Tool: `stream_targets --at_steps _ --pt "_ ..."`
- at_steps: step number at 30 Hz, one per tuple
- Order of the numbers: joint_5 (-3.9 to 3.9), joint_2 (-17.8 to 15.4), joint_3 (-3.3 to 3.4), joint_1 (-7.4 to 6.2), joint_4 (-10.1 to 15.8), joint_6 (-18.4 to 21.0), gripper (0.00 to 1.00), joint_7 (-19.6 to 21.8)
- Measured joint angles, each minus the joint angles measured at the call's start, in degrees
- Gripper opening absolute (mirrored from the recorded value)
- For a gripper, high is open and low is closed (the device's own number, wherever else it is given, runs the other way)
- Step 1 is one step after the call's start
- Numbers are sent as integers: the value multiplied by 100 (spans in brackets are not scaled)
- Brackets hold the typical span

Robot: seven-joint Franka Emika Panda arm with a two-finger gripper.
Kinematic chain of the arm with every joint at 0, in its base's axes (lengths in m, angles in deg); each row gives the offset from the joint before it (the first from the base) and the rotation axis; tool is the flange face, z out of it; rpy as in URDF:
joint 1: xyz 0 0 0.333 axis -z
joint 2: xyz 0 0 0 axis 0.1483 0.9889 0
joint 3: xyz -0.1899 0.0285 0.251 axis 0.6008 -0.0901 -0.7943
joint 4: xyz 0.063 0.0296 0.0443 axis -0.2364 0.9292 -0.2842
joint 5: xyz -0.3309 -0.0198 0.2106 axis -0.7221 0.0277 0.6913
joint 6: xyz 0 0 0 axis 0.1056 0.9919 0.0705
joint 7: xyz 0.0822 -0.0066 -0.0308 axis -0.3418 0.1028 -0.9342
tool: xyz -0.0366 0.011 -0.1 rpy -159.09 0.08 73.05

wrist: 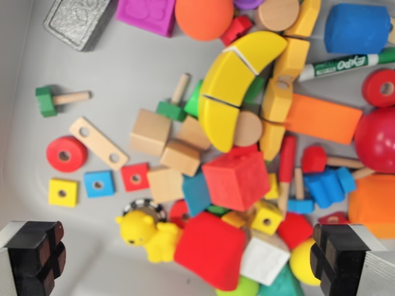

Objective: Pick an object from the bin

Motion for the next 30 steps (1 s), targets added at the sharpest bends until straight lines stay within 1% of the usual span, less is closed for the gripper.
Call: stream_targets --at_steps 18,23,30 --pt "0 0 -2 -3 21 -2 100 0" --pt "0 0 -14 -19 59 -39 100 -8" --pt "0 1 -37 -63 180 -150 100 -45"
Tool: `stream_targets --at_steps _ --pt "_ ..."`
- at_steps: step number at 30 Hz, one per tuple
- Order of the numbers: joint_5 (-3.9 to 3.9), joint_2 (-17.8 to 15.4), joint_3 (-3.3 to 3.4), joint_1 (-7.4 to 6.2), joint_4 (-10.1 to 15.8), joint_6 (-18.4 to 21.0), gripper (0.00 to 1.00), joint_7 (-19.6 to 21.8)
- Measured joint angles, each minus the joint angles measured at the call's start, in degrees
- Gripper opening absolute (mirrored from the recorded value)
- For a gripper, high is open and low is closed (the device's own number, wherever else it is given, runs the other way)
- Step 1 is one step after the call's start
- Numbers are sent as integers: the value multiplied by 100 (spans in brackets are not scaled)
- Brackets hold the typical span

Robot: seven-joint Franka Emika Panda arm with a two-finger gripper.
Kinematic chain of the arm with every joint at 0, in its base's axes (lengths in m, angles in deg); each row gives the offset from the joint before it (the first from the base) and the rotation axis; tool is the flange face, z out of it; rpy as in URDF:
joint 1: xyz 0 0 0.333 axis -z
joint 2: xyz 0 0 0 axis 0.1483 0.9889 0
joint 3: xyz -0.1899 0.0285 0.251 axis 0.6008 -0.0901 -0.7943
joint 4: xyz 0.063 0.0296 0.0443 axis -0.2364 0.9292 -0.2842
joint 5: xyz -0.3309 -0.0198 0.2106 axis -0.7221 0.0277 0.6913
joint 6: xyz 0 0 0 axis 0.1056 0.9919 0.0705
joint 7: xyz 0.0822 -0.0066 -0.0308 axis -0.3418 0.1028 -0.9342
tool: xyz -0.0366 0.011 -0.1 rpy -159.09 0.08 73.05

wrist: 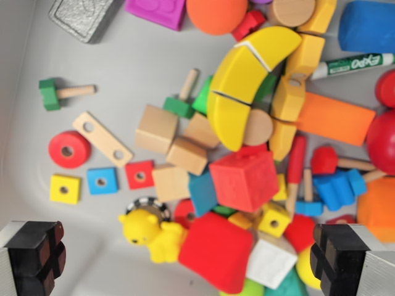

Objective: Pick an object from the bin

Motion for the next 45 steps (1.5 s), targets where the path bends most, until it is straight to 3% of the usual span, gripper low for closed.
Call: stream_targets --at_steps 25,45 --pt "-15 89 -141 -231 548 -616 100 -211" --pt "-93 369 -308 -538 1034 -1347 100 -430"
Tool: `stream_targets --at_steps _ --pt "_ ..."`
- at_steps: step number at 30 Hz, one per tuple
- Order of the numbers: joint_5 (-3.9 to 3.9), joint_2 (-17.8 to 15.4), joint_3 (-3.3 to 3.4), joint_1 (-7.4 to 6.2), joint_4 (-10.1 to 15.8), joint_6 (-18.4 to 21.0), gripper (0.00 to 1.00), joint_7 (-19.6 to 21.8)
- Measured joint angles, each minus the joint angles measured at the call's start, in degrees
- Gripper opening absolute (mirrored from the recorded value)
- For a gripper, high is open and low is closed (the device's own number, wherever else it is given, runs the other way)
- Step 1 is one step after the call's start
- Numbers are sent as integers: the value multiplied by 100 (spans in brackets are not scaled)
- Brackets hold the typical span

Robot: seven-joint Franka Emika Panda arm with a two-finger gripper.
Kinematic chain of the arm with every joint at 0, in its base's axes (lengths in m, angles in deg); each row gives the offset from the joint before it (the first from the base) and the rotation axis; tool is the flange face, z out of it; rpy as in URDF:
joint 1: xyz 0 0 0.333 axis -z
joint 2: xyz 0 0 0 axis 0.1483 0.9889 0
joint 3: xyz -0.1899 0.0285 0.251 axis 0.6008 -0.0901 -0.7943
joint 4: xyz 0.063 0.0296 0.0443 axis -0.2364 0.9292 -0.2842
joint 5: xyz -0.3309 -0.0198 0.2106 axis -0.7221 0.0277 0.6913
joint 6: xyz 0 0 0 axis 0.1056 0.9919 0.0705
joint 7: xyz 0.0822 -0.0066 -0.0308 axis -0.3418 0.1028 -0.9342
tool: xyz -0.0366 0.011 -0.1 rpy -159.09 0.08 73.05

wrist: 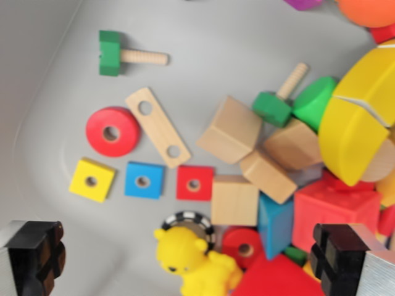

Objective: Pick an object from the bin

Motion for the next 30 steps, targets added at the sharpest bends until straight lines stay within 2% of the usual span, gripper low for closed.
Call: stream_targets --at_steps 16,30 --pt "-122 390 -126 -287 239 -598 100 -137" --pt "-292 881 -206 -594 318 -1131 100 -215"
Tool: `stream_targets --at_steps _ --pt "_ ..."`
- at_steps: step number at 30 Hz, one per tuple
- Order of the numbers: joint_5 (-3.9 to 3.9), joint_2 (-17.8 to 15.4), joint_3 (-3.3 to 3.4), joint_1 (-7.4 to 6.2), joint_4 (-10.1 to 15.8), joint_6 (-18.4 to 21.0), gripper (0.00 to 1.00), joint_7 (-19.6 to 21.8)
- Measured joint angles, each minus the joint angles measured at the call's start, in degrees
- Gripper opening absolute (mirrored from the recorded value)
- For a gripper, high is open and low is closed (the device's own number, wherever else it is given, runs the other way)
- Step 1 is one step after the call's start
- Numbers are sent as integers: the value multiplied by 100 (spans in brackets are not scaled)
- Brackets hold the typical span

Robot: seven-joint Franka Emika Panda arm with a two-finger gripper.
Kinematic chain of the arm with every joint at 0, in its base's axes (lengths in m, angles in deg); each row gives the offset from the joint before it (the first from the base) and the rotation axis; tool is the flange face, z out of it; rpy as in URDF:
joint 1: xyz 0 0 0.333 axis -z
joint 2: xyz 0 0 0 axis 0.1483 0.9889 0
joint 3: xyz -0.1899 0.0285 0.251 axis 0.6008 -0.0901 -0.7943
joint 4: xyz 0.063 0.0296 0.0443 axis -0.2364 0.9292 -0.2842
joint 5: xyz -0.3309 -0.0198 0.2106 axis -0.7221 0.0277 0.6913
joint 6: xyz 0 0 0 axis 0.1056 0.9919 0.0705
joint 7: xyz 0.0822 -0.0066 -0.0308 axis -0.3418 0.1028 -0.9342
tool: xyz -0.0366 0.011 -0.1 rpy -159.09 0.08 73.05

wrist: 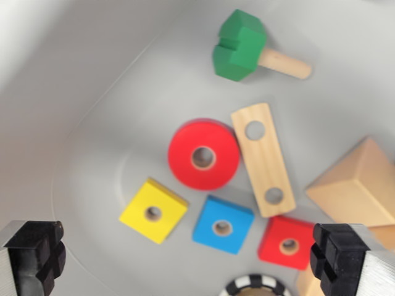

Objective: Pick an object from the bin

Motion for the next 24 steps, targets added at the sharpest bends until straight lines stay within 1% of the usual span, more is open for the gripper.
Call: stream_targets --at_steps 3,8,12,15,24 --pt "-19 110 5 -16 0 -122 100 0" --pt "-79 419 58 -29 -15 -394 100 12" --pt "-113 613 97 -58 -38 -561 100 25" --pt "-131 746 146 -67 -61 -679 100 25" --pt "-151 1174 237 -155 -171 -982 100 39"
